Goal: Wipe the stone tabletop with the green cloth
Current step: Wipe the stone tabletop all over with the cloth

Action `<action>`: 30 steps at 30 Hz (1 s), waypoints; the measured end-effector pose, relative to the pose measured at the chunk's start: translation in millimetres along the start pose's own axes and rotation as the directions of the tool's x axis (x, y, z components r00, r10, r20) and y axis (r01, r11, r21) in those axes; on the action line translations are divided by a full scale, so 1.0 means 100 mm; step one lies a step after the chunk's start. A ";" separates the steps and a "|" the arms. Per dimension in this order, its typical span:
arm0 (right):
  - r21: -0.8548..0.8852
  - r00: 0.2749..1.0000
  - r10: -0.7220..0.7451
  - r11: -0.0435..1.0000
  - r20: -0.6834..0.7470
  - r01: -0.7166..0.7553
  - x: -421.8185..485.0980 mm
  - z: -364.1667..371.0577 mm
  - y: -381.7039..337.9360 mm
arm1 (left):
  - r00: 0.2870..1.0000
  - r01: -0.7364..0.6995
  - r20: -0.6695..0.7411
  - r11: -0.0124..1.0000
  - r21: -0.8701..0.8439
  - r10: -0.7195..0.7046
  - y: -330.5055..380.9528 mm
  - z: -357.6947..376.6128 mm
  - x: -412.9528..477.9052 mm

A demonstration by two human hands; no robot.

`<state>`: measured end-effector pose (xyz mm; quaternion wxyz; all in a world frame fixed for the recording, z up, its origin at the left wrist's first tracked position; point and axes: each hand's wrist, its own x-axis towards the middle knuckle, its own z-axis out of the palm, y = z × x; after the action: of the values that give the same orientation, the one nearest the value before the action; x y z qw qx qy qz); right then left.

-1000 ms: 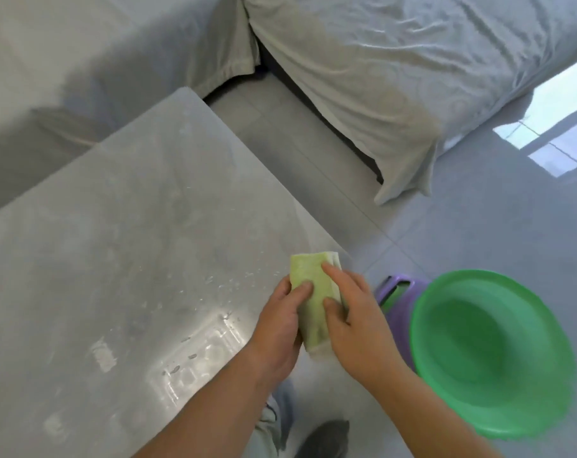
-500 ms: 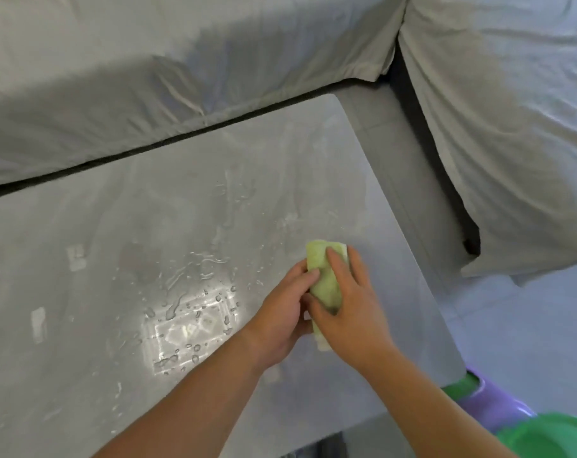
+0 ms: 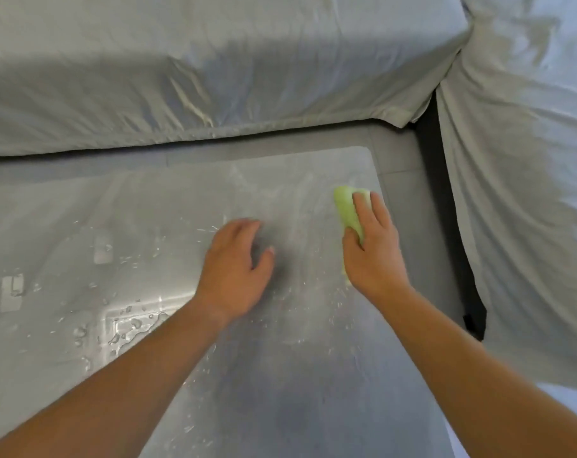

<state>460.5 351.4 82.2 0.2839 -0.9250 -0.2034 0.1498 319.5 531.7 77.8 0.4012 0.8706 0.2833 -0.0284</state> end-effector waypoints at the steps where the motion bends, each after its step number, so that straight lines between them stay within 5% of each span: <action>1: -0.086 1.000 -0.011 0.996 -0.011 0.010 0.25 -0.01 0.04 | 1.000 -0.018 -0.021 0.990 0.140 0.021 -0.09 -0.02 0.15; 5: -0.410 0.995 -0.021 0.910 0.094 0.058 0.92 0.17 0.18 | 1.000 0.013 0.008 0.879 0.476 -0.019 -0.41 0.03 0.48; 9: -0.488 0.988 -0.093 0.861 0.126 0.144 0.90 0.38 0.23 | 1.000 0.010 -0.017 0.835 0.551 -0.001 -0.49 0.16 0.49; 13: -0.498 0.902 -0.313 0.755 0.295 0.426 0.75 0.38 0.26 | 0.999 0.025 -0.037 0.831 0.555 -0.005 -0.48 0.20 0.48; 15: -0.507 0.921 -0.275 0.772 0.277 0.383 1.03 0.26 0.32 | 0.999 0.021 -0.048 0.832 0.554 0.006 -0.48 0.20 0.47; 19: -0.425 0.998 -0.011 0.905 0.059 0.035 1.39 0.35 0.05 | 0.998 0.019 -0.064 0.839 0.544 0.019 -0.48 0.22 0.47; 21: -0.451 0.983 -0.150 0.874 0.103 0.180 1.11 0.59 -0.08 | 0.998 0.017 -0.063 0.846 0.533 0.020 -0.48 0.22 0.48; 23: -0.445 0.885 -0.376 0.766 0.275 0.464 0.69 0.71 -0.08 | 0.998 0.016 -0.060 0.849 0.528 0.019 -0.49 0.21 0.48; 25: -0.425 0.804 -0.448 0.687 0.391 0.589 0.60 0.62 0.04 | 0.999 0.011 -0.050 0.844 0.536 0.019 -0.50 0.20 0.48; 27: -0.474 0.834 -0.415 0.688 0.364 0.549 0.88 0.49 0.16 | 0.998 0.003 -0.049 0.837 0.547 0.028 -0.52 0.21 0.48; 30: -0.483 0.974 -0.178 0.847 0.139 0.224 1.33 0.43 0.08 | 0.997 -0.011 -0.053 0.825 0.565 0.050 -0.54 0.23 0.48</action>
<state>562.0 426.7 21.4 0.0421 -0.9327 -0.3431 0.1031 335.4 565.5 11.6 0.1170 0.9552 0.2612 -0.0760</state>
